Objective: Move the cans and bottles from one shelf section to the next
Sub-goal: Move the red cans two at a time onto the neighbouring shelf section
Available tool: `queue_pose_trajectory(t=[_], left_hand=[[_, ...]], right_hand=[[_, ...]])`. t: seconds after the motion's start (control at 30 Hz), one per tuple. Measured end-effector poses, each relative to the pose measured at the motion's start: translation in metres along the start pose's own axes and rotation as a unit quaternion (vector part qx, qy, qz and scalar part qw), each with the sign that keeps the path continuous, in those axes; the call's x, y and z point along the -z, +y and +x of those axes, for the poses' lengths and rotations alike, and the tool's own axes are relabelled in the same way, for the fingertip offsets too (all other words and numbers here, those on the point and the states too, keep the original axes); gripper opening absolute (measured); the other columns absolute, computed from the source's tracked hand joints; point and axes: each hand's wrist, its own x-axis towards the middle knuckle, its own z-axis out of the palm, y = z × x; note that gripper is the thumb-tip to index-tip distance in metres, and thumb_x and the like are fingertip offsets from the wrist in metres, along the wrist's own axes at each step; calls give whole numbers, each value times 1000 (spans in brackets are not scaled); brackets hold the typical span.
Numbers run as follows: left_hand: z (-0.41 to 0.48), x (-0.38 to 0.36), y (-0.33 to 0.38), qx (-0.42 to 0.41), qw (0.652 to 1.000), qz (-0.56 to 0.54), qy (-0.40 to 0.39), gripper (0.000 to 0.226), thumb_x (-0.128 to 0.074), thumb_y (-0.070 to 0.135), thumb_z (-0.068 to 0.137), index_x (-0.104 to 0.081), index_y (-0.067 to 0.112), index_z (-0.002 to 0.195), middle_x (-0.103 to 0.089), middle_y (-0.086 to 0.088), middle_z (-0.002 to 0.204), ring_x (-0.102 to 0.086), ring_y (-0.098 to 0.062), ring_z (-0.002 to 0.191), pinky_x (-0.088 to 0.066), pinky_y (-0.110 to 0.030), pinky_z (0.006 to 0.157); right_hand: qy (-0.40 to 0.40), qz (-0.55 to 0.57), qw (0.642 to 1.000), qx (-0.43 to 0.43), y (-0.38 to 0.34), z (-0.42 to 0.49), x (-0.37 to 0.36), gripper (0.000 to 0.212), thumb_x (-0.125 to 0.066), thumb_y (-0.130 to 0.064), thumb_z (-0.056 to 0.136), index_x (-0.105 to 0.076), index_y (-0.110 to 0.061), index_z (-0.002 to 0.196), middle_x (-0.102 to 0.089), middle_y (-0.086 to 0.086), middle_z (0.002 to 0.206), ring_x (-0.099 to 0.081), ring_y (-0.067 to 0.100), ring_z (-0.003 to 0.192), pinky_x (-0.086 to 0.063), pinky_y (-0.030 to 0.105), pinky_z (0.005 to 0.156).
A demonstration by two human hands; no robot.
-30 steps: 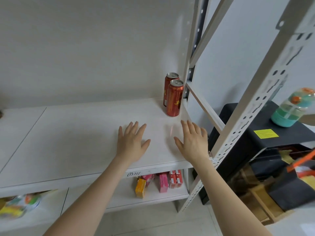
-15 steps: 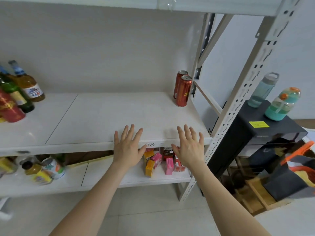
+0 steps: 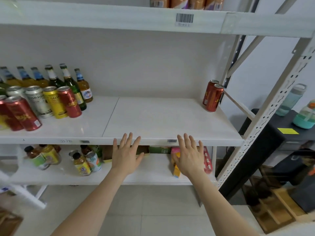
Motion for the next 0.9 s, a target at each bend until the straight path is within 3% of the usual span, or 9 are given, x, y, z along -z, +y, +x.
queue_pose_trajectory(t=[0.5,0.9], left_hand=[[-17,22,-199,30,999,17,19,69,-35,59,97,-16,30,156,-12,-6,166,-6,-28,153,-6,-58,120],[-14,8,-310,65,998,13,12,69,-35,58,97,-15,31,156,-12,-6,166,-5,-27,153,-4,-58,120]], right_hand=[[21,5,999,35,-214,39,-2,70,-30,-57,100,-12,-21,158,-15,6,166,-11,26,153,-9,53,120],[0,15,998,61,-322,80,-29,70,-29,-57,100,-11,-21,158,-14,7,166,-10,26,153,-6,53,120]])
